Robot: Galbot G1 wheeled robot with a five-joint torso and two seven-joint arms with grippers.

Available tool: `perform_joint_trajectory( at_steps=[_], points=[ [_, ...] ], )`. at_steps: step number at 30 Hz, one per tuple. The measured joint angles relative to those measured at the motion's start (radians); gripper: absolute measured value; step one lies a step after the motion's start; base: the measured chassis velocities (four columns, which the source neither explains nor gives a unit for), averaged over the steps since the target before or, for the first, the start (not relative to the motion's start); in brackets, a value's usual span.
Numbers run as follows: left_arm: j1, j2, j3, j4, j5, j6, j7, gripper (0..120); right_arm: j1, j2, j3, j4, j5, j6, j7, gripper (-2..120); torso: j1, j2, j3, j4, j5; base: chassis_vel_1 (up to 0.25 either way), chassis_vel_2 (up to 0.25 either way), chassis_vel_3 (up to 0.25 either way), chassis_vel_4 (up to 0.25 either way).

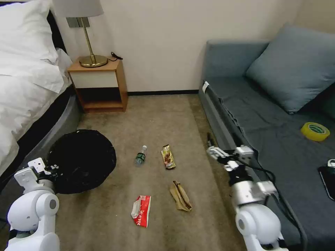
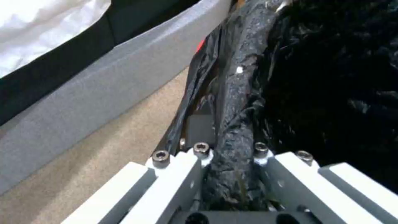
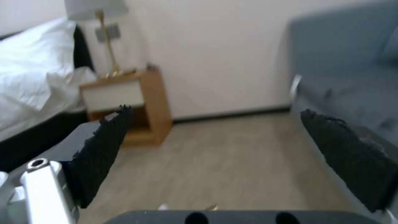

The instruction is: Pick up the trash bin, then pick up the garbage on the floor and place it into the trash bin.

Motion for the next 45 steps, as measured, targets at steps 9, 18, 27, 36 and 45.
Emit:
perform_joint_trajectory(
  at_steps=[9,18,27,36,45],
  points=[
    [0.011,-0.007,-0.004,-0.007,0.001,0.000,0.002,2,0.214,-0.121,-0.220,-0.178,0.206,-0.277,0.132,100,0.000,0.000,0.000,0.0003,0.0001,0.006,-0.002,-0.005,0.004],
    [0.020,-0.031,-0.014,-0.010,0.013,0.000,0.004,2,0.418,-0.275,-0.383,-0.348,0.372,-0.597,0.117,100,0.000,0.000,0.000,0.0001,0.0004,0.000,0.000,0.000,0.000],
    [0.031,-0.061,-0.019,-0.012,0.032,0.000,0.007,2,0.570,-0.305,-0.585,-0.586,0.332,-0.610,0.024,100,0.000,0.000,0.000,0.0002,0.0001,0.000,0.000,0.000,0.000],
    [0.047,-0.069,-0.040,-0.018,0.034,0.000,0.008,2,0.662,-0.188,-0.727,-0.840,0.268,-0.490,-0.007,100,0.000,0.000,0.000,0.0003,0.0003,0.000,0.000,0.000,0.000],
    [0.058,-0.068,-0.055,-0.022,0.033,-0.003,0.008,2,0.672,-0.120,-0.751,-0.974,0.193,-0.418,-0.034,100,0.000,0.000,0.000,0.0001,0.0000,0.000,0.000,0.000,0.000]
  ],
)
